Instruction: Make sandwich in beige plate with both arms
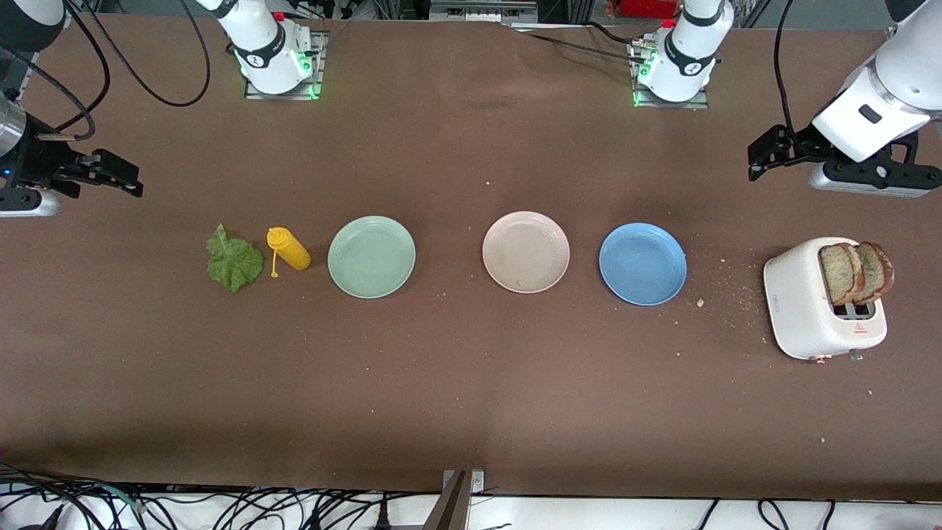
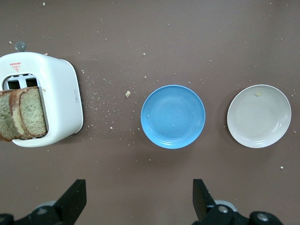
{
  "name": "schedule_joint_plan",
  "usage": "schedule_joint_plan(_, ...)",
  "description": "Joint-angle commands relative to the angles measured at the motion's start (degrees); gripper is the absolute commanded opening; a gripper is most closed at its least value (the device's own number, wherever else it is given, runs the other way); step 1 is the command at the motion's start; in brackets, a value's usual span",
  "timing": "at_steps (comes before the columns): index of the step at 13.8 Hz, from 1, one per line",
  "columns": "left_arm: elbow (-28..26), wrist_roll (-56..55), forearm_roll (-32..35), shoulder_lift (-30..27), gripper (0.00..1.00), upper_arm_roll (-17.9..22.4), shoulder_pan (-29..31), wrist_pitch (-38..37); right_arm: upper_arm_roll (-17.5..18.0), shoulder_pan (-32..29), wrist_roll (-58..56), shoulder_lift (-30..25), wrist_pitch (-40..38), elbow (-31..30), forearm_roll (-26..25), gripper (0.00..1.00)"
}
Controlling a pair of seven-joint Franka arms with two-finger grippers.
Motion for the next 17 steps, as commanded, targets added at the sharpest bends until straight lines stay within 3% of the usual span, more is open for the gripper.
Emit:
schedule_joint_plan(1,0.12,1.37,-1.56,-0.06,1.0,0.13,0.46,-0.1,-0.01,-0.3,0.54,0.57,-0.34,1.49,0.66,1.0)
schedule_joint_plan(17,0.21,0.67,-1.56,0.73,1.0,0.13,0.54,-0.27,-0.01,-0.3,0.54,0.57,-0.34,1.84,0.75,1.0)
